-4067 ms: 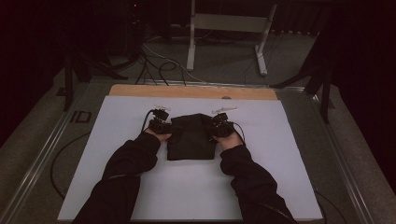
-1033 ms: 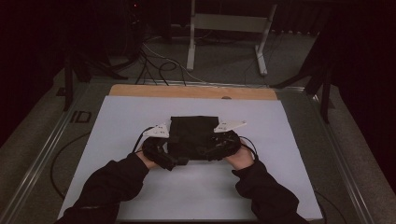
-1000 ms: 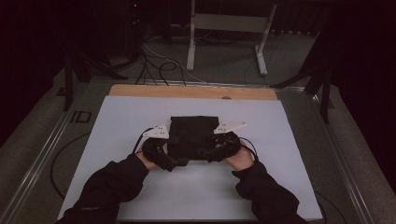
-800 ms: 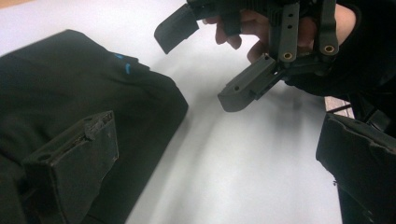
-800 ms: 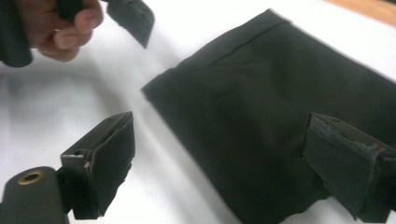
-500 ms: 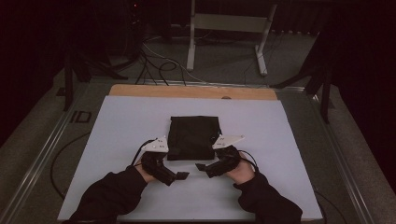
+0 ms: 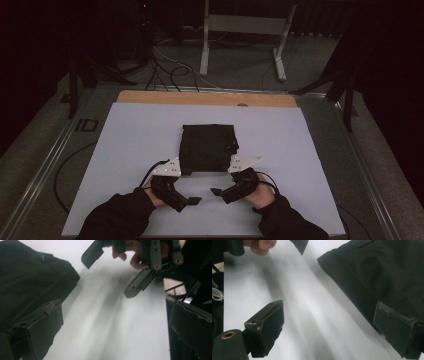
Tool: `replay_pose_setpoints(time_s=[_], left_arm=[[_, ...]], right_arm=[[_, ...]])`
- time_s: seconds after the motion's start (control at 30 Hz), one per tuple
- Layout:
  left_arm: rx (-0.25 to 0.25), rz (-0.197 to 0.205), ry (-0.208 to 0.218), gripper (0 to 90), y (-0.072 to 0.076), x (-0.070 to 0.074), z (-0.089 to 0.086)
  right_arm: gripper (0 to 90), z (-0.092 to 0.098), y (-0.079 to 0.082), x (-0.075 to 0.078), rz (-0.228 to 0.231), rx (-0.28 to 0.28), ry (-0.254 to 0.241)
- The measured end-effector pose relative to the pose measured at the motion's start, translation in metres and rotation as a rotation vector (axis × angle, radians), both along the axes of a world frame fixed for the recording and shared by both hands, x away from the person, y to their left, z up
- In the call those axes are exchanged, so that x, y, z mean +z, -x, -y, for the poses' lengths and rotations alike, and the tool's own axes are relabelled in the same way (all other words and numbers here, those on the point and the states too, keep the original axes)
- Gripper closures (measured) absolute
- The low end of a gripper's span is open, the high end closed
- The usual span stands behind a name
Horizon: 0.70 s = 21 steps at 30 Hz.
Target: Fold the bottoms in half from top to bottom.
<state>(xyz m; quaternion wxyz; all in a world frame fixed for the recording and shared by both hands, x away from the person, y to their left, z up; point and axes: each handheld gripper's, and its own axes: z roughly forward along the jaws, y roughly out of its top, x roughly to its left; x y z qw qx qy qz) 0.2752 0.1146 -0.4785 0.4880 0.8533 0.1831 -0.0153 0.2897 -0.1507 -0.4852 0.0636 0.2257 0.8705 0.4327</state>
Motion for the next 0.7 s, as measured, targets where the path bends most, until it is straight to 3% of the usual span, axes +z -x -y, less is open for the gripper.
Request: replay_pose_setpoints(time_s=[0.33,0.7], left_arm=[[-0.028,-0.030,-0.006,0.0,0.007,-0.004,-0.007],[-0.006,-0.030,-0.029,0.0,0.012,-0.009,-0.026]], right_arm=[[9.7,0.004,0.004,-0.003,-0.006,0.001,0.012],[9.8,0.016,0.015,-0.004,0.010,0.005,0.040]])
